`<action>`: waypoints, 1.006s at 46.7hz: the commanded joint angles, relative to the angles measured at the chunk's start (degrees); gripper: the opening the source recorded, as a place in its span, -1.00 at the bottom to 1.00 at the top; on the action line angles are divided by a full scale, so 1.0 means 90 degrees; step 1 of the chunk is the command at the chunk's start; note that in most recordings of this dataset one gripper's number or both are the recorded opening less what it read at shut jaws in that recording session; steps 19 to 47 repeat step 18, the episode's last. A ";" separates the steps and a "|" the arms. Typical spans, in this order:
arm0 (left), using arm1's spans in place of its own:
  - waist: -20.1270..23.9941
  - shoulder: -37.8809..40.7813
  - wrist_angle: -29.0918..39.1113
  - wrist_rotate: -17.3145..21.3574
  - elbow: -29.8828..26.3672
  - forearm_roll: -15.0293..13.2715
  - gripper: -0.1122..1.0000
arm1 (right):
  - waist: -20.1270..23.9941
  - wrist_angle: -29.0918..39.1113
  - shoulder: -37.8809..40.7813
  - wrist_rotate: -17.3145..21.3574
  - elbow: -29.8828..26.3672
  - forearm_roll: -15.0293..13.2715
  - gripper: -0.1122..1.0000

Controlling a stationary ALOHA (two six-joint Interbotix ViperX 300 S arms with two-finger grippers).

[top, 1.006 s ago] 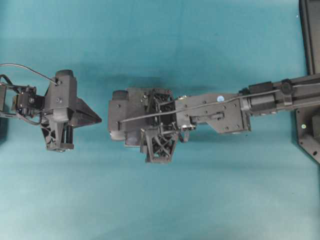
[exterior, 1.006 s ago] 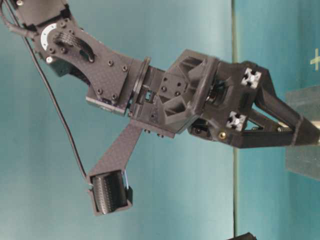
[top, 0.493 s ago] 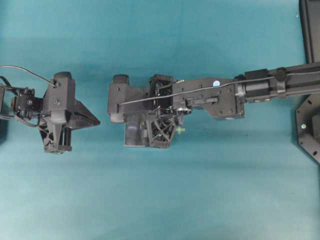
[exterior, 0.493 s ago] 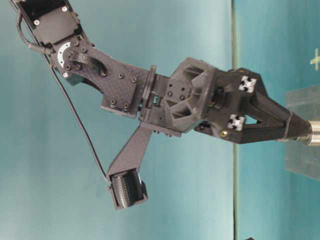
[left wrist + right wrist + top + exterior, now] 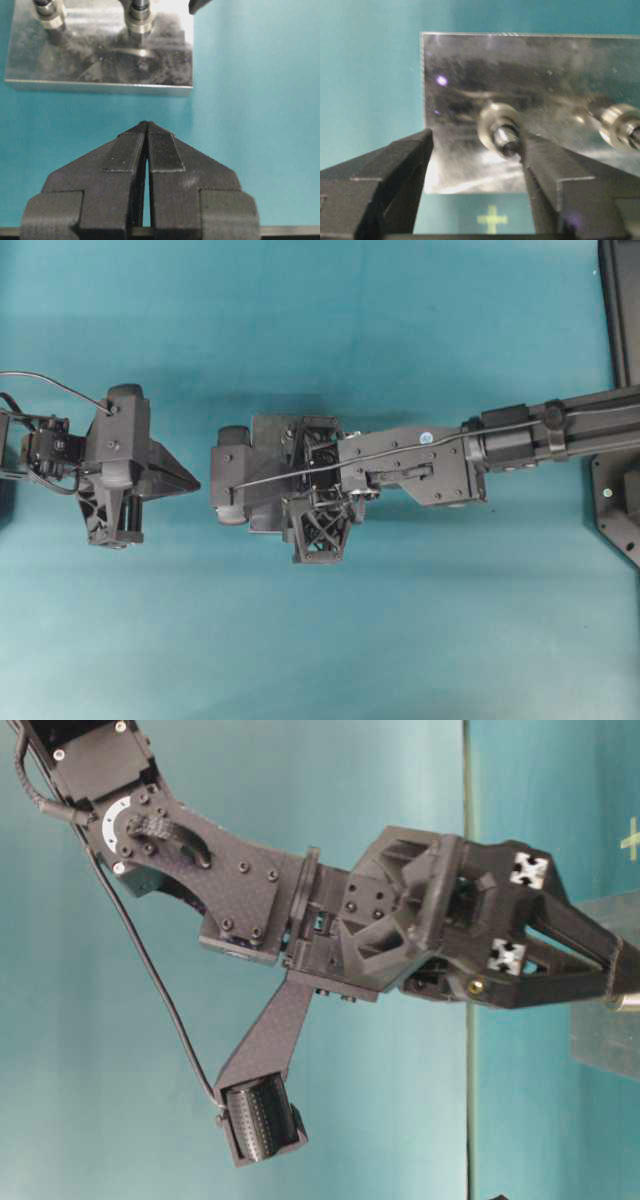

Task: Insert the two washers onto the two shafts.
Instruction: 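Open the right gripper to release the washer on the shaft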

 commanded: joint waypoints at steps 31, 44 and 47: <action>-0.0020 -0.0361 -0.0088 0.0029 -0.0088 0.0020 -0.80 | -0.0156 -0.0625 -0.1035 0.0049 0.0439 -0.0020 0.27; -0.0020 -0.0361 -0.0088 0.0029 -0.0088 0.0020 -0.80 | -0.0156 -0.0625 -0.1035 0.0049 0.0439 -0.0020 0.27; -0.0020 -0.0361 -0.0088 0.0029 -0.0088 0.0020 -0.80 | -0.0156 -0.0625 -0.1035 0.0049 0.0439 -0.0020 0.27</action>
